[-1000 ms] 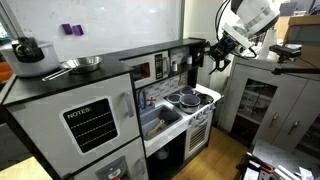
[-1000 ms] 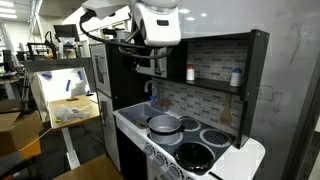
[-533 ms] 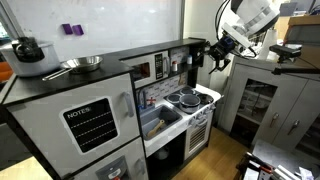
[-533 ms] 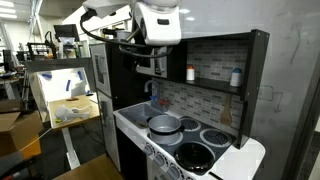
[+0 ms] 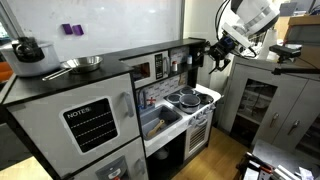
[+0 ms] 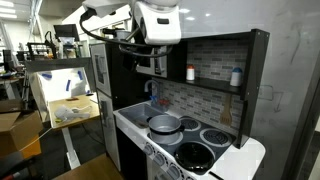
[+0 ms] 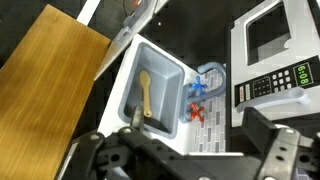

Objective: Open the left door of the top cabinet.

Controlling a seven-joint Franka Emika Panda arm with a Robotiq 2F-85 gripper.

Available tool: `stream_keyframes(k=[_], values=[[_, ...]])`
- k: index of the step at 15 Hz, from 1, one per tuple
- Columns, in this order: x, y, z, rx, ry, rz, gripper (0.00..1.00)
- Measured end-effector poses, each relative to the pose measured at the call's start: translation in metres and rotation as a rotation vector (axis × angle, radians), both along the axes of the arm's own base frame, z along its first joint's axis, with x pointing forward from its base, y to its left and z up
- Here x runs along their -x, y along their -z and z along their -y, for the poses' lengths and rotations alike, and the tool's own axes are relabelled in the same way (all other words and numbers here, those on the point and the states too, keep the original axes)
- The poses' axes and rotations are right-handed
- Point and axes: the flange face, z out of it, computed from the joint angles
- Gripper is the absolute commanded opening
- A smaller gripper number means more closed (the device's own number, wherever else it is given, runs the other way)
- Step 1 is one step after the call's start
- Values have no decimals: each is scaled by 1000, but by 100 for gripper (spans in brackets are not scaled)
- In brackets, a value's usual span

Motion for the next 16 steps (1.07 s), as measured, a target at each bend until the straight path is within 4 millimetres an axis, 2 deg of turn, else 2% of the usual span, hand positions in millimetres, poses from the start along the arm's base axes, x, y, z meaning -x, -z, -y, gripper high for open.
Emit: stream_keyframes(k=[6,16], values=[[-1,1,0,-12,9,6,100],[-18,20,12,-247,218,94,100]])
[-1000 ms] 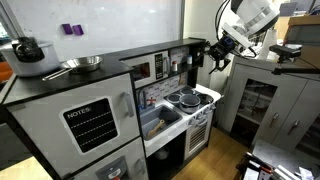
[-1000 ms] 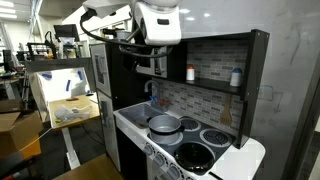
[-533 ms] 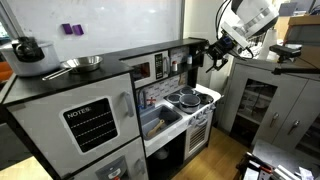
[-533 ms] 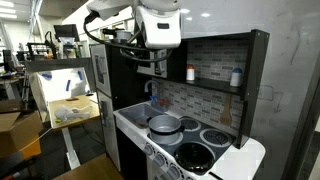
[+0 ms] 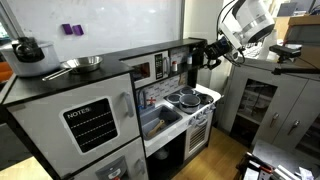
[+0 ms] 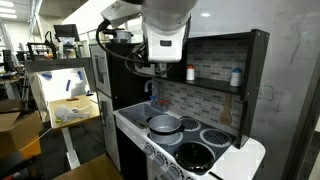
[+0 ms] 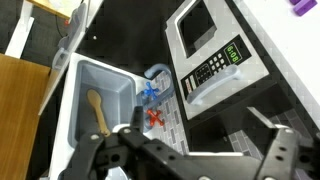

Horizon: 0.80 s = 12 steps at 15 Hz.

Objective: Open the left door of the top cabinet.

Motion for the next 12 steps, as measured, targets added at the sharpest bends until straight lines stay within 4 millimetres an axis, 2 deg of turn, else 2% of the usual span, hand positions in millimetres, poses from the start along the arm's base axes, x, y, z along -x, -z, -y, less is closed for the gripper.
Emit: stream_keyframes(k=[12], values=[[-16,30,-11,-284,70,-31,100]])
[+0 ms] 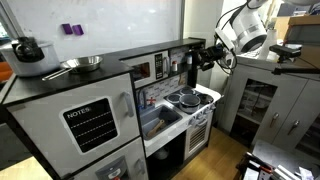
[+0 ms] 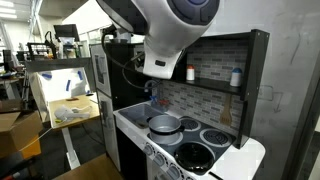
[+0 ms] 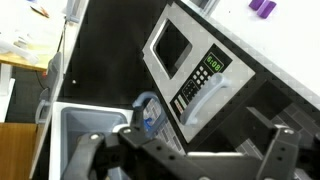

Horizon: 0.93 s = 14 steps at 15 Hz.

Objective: Open the left door of the top cabinet.

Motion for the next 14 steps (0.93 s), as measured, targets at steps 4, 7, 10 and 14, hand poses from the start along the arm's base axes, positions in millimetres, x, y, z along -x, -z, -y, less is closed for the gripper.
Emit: stream_keyframes(k=[4,7,10,14], values=[[-11,9,-10,-65,0,-6,100],[-23,15,-20,-104,-6,-3,100],[-38,21,-32,-136,-18,-8,100],[-48,38,-46,-187,-18,-29,100]])
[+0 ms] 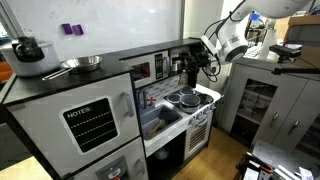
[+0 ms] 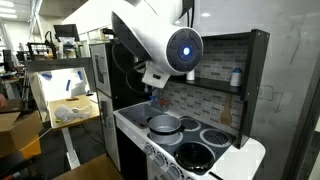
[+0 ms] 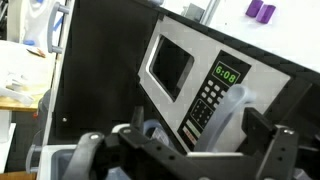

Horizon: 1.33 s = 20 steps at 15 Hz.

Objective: Open the left door of the top cabinet.

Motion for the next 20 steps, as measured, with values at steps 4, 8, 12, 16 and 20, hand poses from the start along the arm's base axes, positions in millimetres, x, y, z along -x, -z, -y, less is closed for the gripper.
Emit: stream_keyframes(k=[4,8,12,16,20], values=[[-2,17,-7,-39,10,-17,100],[-3,18,-8,-54,15,-17,100],[-3,17,-10,-63,9,-12,100],[-3,17,-10,-67,7,-12,100],[-7,22,-13,-74,-2,-15,100]])
